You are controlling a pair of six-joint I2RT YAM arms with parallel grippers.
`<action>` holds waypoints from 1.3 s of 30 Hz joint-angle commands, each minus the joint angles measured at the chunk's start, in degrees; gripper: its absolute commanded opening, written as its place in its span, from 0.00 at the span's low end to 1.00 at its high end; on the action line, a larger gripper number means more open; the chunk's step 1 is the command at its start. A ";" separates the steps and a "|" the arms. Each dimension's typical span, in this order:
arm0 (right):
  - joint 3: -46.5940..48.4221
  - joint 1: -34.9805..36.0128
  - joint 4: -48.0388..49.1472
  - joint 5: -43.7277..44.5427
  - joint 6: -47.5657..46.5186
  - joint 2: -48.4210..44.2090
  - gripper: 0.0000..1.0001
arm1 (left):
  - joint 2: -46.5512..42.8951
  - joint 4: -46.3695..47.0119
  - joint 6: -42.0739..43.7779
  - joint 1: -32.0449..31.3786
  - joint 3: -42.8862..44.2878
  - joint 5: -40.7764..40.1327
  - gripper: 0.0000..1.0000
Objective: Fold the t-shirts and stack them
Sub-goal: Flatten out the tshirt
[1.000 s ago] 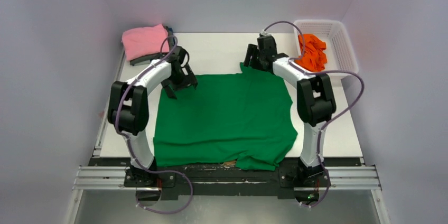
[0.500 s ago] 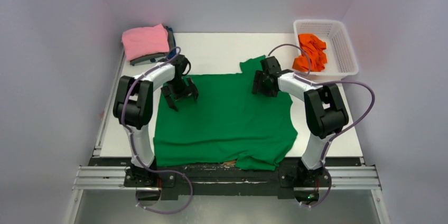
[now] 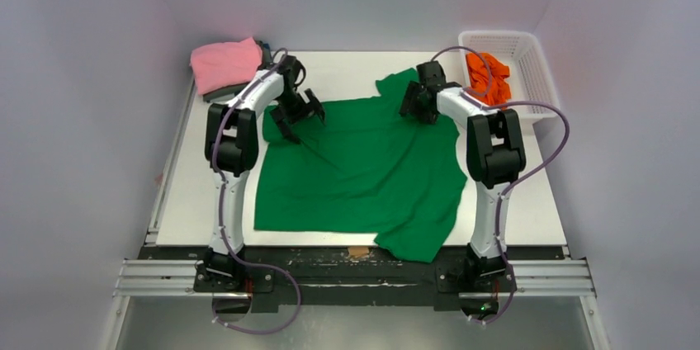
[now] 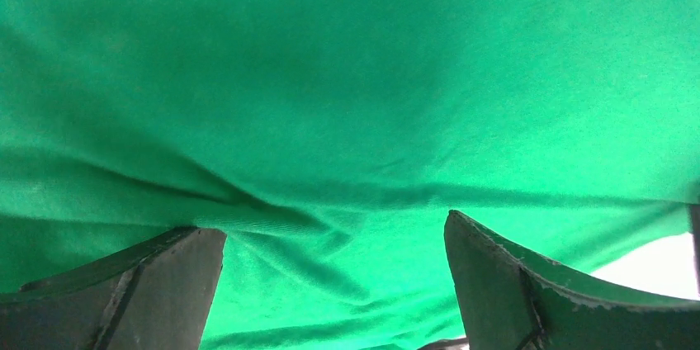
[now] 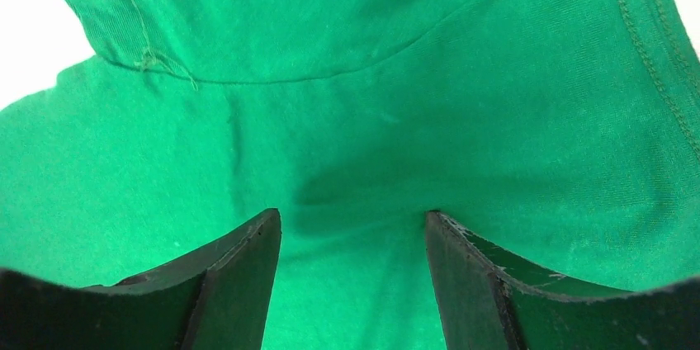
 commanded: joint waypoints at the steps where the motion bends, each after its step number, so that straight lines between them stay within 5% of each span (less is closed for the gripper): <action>1: 6.48 -2.19 -0.75 -1.37 0.65 6.97 0.63 | 8.54 4.55 -4.17 1.39 11.34 8.21 1.00; 5: 13.77 -3.18 -0.39 -4.13 2.68 12.39 0.63 | 18.51 2.58 -7.08 2.46 28.56 10.76 1.00; 9: 21.40 -3.79 0.03 -4.49 4.44 16.88 0.64 | 19.80 15.43 -13.38 5.09 27.34 13.44 1.00; 17: 37.48 -4.38 -1.98 -5.95 3.16 23.67 0.65 | 21.36 20.50 -15.09 7.24 34.09 15.52 1.00; 27: 19.58 -3.47 -0.24 -5.24 -3.72 4.09 0.70 | -9.10 10.08 0.25 5.08 13.23 4.77 1.00; 34: -4.04 -0.13 3.15 -1.84 -3.28 -13.82 0.71 | -33.22 7.90 0.51 5.10 -22.17 -7.75 1.00; 39: -18.05 0.38 4.73 -0.30 -0.90 -24.21 0.72 | -44.53 7.19 -3.82 5.24 -39.86 -17.12 0.97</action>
